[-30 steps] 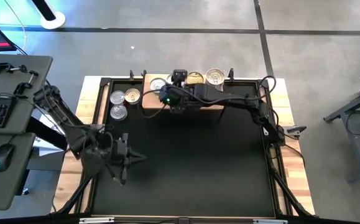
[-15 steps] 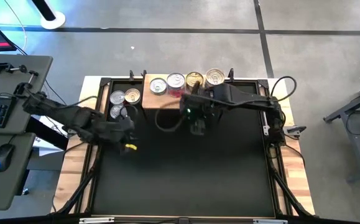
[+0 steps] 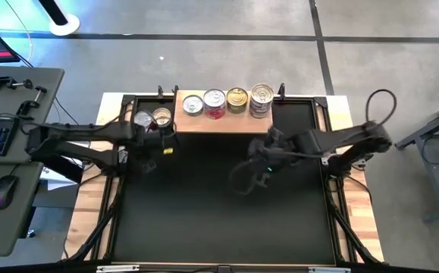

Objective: Stack canned seafood by type on shelf
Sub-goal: Stack the light green tuna can on top of the other light green tuna can

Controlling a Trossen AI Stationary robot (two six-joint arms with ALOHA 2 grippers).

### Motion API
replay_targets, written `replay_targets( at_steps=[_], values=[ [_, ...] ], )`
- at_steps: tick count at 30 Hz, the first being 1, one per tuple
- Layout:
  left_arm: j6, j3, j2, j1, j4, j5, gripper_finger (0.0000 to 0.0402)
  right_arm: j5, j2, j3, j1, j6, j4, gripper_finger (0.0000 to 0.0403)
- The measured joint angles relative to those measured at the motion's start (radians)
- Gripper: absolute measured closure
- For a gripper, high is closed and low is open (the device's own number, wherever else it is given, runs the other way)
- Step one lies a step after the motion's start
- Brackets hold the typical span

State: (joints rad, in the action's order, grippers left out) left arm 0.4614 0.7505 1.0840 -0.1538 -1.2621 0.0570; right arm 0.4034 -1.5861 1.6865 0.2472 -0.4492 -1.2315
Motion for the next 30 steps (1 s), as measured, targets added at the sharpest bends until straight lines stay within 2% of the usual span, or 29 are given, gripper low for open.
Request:
replay_targets(
  at_steps=[4, 9, 12, 17, 24, 27, 30],
  values=[
    [-0.104, 0.017, 0.047, -0.135, 0.013, 0.126, 0.0401, -0.013, 0.119, -0.231, 0.076, -0.141, 0.230, 0.0089],
    [-0.192, 0.015, 0.127, -0.254, 0.036, 0.264, 0.0401, -0.023, 0.184, -0.363, 0.151, -0.207, 0.425, 0.0089],
    [-0.194, 0.015, 0.175, -0.287, 0.105, 0.366, 0.0401, -0.023, 0.183, -0.376, 0.178, -0.208, 0.452, 0.0089],
    [-0.239, 0.015, 0.214, -0.298, 0.229, 0.376, 0.0401, -0.026, 0.180, -0.376, 0.188, -0.225, 0.452, 0.0089],
    [-0.239, 0.015, 0.268, -0.307, 0.242, 0.407, 0.0401, -0.026, 0.180, -0.376, 0.188, -0.225, 0.451, 0.0089],
    [-0.200, 0.017, 0.286, -0.307, 0.236, 0.456, 0.0402, -0.026, 0.179, -0.376, 0.188, -0.225, 0.450, 0.0089],
    [-0.128, 0.022, 0.285, -0.307, 0.206, 0.461, 0.0402, -0.026, 0.179, -0.376, 0.188, -0.224, 0.450, 0.0089]
  ],
)
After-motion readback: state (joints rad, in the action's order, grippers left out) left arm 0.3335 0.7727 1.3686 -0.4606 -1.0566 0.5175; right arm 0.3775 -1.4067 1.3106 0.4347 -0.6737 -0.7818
